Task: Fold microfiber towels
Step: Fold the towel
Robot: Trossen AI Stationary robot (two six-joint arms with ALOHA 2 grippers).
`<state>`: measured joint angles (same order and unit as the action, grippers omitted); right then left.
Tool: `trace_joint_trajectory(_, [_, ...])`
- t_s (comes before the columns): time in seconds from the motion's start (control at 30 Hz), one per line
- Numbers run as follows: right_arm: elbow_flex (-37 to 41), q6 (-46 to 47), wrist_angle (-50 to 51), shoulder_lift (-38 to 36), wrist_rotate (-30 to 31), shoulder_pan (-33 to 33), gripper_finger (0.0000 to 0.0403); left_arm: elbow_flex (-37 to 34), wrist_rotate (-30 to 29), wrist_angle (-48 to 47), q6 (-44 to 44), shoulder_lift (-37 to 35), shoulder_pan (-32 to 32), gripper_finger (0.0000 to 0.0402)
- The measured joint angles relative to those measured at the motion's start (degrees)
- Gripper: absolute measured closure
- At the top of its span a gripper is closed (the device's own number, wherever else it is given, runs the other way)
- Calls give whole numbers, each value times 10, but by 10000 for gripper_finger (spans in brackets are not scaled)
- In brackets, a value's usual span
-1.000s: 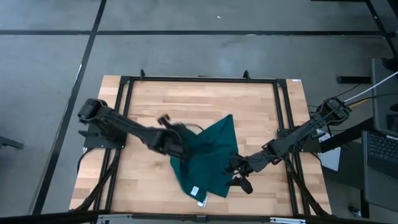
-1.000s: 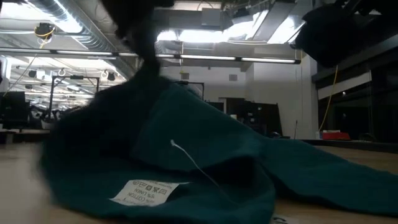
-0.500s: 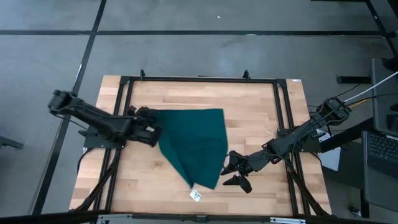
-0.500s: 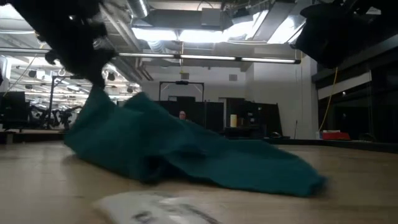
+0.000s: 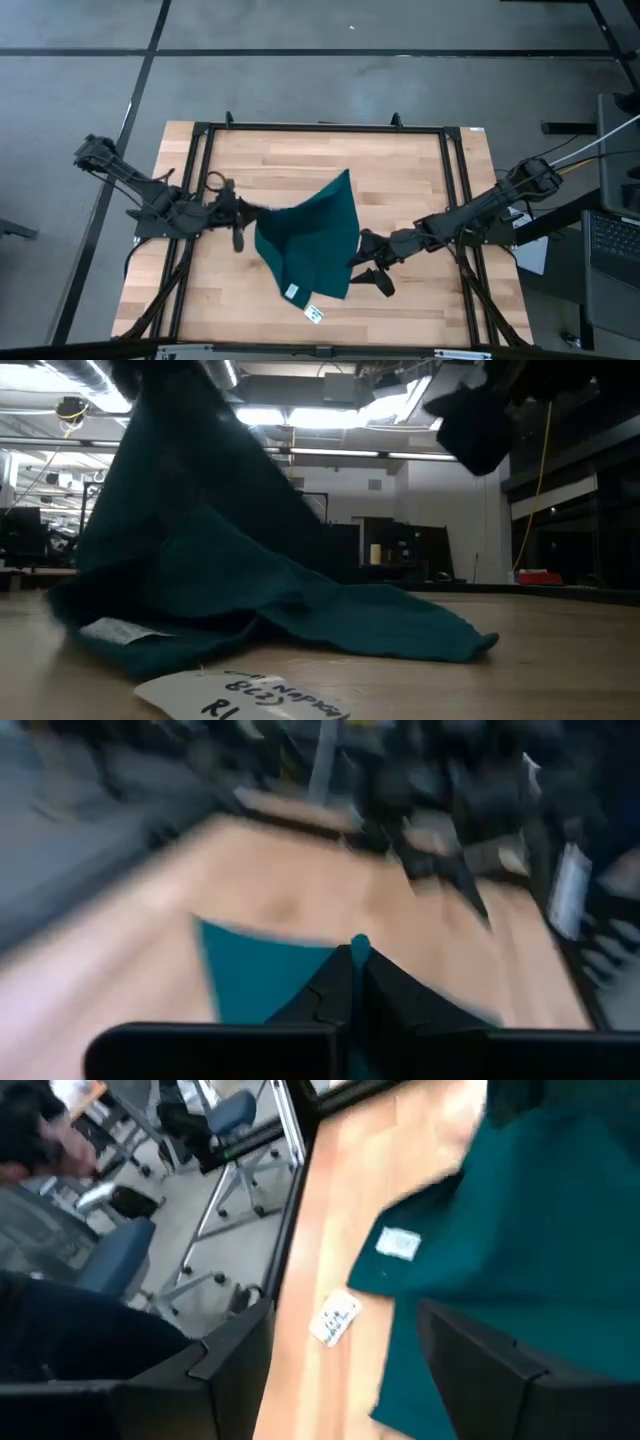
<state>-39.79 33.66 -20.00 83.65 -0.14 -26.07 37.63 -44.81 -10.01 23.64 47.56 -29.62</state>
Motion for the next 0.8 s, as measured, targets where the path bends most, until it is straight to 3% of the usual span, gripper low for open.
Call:
trace_joint_trajectory(0.07, [0,-4,-6,14,-24,8,163,11,-80,-19,0,6,-5,395])
trace_joint_trajectory(0.2, [0,-7,-28,47,-51,7,172,34,-154,-103,41,33,19,393])
trace_joint_trajectory(0.37, [-1,-14,-74,116,-75,7,180,25,-112,-124,79,68,79,394])
trace_joint_trajectory(0.57, [-63,-56,-100,211,-83,12,188,21,-90,-124,101,124,102,392])
trace_joint_trajectory(0.8, [-100,-45,-98,262,-89,31,188,21,-124,-233,239,174,121,392])
